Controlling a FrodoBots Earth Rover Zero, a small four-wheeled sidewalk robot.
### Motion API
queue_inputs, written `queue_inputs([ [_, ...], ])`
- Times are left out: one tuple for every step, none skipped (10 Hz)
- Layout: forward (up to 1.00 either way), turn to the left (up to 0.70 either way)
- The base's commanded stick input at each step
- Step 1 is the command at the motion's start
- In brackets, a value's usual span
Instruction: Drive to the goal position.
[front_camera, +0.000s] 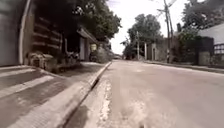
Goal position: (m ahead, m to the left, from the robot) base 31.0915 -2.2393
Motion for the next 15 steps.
queue_inputs([
  [0.7, 0.0],
  [0.7, 0.0],
  [0.7, 0.0],
  [0.7, 0.0],
  [0.7, 0.0],
  [0.7, -0.15],
  [0.7, -0.2],
  [0.7, -0.14],
  [0.7, 0.0],
  [0.7, 0.0],
  [0.7, 0.0],
  [0.7, 0.0],
  [0.7, 0.0],
  [0.7, 0.0],
  [0.7, 0.0],
])
